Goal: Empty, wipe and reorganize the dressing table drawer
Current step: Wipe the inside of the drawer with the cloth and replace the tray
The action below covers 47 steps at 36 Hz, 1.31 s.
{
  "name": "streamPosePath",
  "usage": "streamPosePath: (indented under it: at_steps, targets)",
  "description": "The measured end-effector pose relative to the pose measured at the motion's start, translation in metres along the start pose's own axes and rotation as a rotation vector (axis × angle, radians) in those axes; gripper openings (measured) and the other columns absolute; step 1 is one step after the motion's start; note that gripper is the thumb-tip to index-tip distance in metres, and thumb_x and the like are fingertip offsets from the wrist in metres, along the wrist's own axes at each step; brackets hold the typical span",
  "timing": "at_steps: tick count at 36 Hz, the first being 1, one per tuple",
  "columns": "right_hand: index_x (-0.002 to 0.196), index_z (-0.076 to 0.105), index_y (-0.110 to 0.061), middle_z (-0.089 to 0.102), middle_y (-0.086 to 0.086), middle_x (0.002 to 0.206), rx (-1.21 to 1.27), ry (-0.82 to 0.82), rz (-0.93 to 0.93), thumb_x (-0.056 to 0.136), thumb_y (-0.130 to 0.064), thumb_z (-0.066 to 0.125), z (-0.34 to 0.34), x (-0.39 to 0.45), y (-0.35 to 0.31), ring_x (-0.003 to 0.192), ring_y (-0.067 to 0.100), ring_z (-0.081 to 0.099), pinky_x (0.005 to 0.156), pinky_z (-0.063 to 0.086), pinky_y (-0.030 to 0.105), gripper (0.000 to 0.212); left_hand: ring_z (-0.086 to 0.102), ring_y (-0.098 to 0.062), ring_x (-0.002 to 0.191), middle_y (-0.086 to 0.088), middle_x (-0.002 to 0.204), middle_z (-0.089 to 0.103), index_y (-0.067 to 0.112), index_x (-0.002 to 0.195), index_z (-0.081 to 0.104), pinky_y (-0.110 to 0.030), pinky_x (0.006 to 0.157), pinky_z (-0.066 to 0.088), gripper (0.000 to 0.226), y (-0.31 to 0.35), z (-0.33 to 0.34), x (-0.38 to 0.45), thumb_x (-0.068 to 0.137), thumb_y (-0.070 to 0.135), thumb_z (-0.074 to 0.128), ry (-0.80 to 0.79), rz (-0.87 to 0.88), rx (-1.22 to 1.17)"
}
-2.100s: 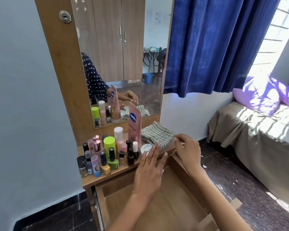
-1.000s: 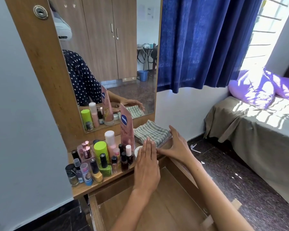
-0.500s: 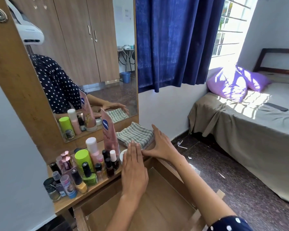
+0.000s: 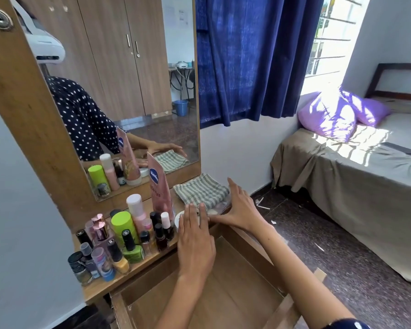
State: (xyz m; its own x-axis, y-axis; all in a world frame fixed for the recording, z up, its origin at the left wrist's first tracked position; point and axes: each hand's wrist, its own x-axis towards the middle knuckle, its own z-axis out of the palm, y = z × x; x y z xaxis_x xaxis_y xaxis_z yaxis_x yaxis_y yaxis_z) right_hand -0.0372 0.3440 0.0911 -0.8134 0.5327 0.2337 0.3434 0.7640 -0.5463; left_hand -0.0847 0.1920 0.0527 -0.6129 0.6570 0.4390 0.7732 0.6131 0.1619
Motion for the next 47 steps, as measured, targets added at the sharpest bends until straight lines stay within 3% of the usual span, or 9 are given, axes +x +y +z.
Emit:
streamPosePath:
  at_steps: [15, 21, 26, 28, 31, 33, 38, 42, 47]
  targets:
    - [0.139, 0.034, -0.020, 0.046, 0.006, 0.129, -0.071, 0.249, 0.073, 0.046, -0.081, 0.056, -0.006, -0.042, 0.005, 0.120, 0.027, 0.042, 0.101, 0.038, 0.043, 0.114, 0.045, -0.039, 0.128, -0.028, 0.135, 0.048, -0.001, 0.140, 0.042, -0.047, 0.106, 0.027, 0.087, -0.002, -0.002, 0.006, 0.062, 0.012, 0.080, -0.030, -0.012, 0.028]
    - [0.132, 0.042, -0.016, 0.046, 0.003, 0.121, 0.005, 0.314, 0.066, 0.050, -0.072, 0.064, -0.017, -0.073, 0.005, 0.113, 0.019, 0.039, 0.093, 0.035, 0.026, 0.102, -0.012, -0.030, 0.145, -0.019, 0.156, -0.011, 0.007, 0.148, -0.012, -0.038, 0.117, -0.007, 0.079, -0.004, -0.010, 0.008, 0.095, 0.025, 0.043, -0.096, 0.040, 0.067]
    - [0.124, 0.048, -0.019, 0.047, -0.002, 0.114, 0.074, 0.342, 0.085, 0.048, -0.070, 0.065, -0.024, -0.103, 0.000, 0.108, 0.015, 0.042, 0.087, 0.033, 0.024, 0.093, 0.011, -0.031, 0.146, -0.019, 0.157, 0.012, -0.001, 0.147, 0.021, -0.043, 0.116, 0.014, 0.066, -0.008, -0.006, 0.004, 0.085, 0.010, 0.040, 0.038, 0.123, 0.064]
    - [0.120, 0.050, -0.020, 0.048, -0.004, 0.111, 0.079, 0.332, 0.088, 0.048, -0.072, 0.064, -0.026, -0.114, -0.001, 0.106, 0.013, 0.044, 0.085, 0.033, 0.023, 0.090, 0.014, -0.030, 0.145, -0.018, 0.156, 0.015, -0.003, 0.147, 0.022, -0.043, 0.114, 0.017, 0.065, -0.009, -0.012, -0.005, 0.082, 0.005, 0.023, 0.067, 0.158, 0.056]
    - [0.117, 0.051, -0.025, 0.049, -0.007, 0.111, 0.081, 0.266, 0.109, 0.048, -0.077, 0.060, -0.028, -0.131, -0.004, 0.103, 0.009, 0.045, 0.078, 0.033, 0.019, 0.086, 0.018, -0.030, 0.144, -0.018, 0.156, 0.018, -0.003, 0.147, 0.021, -0.043, 0.113, 0.018, 0.074, -0.011, -0.018, -0.030, 0.074, -0.005, 0.026, 0.065, 0.158, -0.007]
    - [0.115, 0.050, -0.028, 0.049, -0.008, 0.111, 0.068, 0.202, 0.116, 0.049, -0.080, 0.058, -0.026, -0.140, -0.005, 0.101, 0.008, 0.045, 0.075, 0.033, 0.013, 0.084, 0.020, -0.031, 0.144, -0.019, 0.155, 0.019, 0.000, 0.147, 0.018, -0.042, 0.113, 0.017, 0.081, -0.014, -0.024, -0.050, 0.069, -0.012, 0.035, 0.034, 0.169, -0.055]
    - [0.112, 0.048, -0.030, 0.046, -0.007, 0.110, -0.002, 0.052, 0.135, 0.048, -0.083, 0.053, -0.011, -0.150, -0.012, 0.103, 0.011, 0.042, 0.080, 0.032, 0.026, 0.082, 0.032, -0.026, 0.139, -0.015, 0.149, 0.035, 0.002, 0.142, 0.037, -0.037, 0.117, 0.019, 0.063, -0.021, -0.033, -0.088, 0.080, -0.007, 0.043, -0.082, 0.132, -0.134]
    - [0.110, 0.047, -0.028, 0.044, -0.005, 0.107, -0.046, -0.040, 0.127, 0.047, -0.087, 0.050, 0.007, -0.142, -0.021, 0.100, 0.013, 0.043, 0.079, 0.034, 0.028, 0.086, 0.018, -0.009, 0.144, -0.001, 0.156, 0.024, 0.013, 0.150, 0.019, -0.026, 0.119, 0.004, 0.056, -0.024, -0.039, -0.104, 0.097, 0.006, 0.036, -0.239, 0.030, -0.206]
    - [0.102, 0.045, -0.022, 0.043, 0.001, 0.103, -0.178, -0.124, 0.093, 0.044, -0.091, 0.044, 0.026, -0.122, -0.023, 0.103, 0.021, 0.044, 0.081, 0.036, 0.029, 0.090, 0.029, -0.011, 0.139, -0.002, 0.152, 0.034, 0.010, 0.151, 0.016, -0.027, 0.116, 0.017, 0.056, -0.027, -0.040, -0.110, 0.098, 0.007, 0.036, -0.387, -0.138, -0.304]
